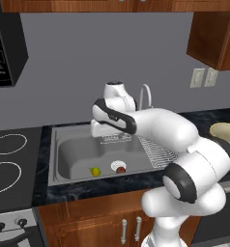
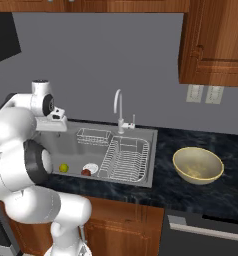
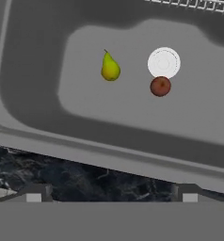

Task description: Remove the apple and pear from the sink. Then move the bowl and cup from the counter to the sink for washing.

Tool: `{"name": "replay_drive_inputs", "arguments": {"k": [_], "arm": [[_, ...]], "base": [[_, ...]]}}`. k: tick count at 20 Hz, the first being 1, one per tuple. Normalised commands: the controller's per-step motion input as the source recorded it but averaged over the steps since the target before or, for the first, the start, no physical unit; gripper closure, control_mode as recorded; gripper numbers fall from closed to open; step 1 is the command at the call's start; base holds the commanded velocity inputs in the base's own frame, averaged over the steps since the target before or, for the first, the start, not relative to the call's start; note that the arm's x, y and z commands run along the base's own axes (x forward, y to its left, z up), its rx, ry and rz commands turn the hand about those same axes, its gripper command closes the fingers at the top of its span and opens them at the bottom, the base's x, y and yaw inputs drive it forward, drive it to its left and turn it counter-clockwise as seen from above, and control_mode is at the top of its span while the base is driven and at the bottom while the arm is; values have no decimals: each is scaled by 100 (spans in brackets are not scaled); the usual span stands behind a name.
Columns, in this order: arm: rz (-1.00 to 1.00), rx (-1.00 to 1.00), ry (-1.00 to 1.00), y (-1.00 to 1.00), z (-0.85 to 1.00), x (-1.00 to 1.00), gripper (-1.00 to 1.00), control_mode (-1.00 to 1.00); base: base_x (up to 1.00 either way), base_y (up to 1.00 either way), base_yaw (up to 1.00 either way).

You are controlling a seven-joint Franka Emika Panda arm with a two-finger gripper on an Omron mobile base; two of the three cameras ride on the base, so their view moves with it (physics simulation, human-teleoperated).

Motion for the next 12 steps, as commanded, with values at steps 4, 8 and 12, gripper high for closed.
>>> {"name": "replay_drive_inputs", "arguments": {"k": [4, 8, 12], "arm": [[2, -2, 0, 8, -20, 12, -100, -100], [1, 0, 0, 3, -19, 12, -100, -100], [0, 0, 0, 1, -19, 15, -100, -100]], "base": [[0, 0, 0], [0, 0, 0], [0, 0, 0]]}}
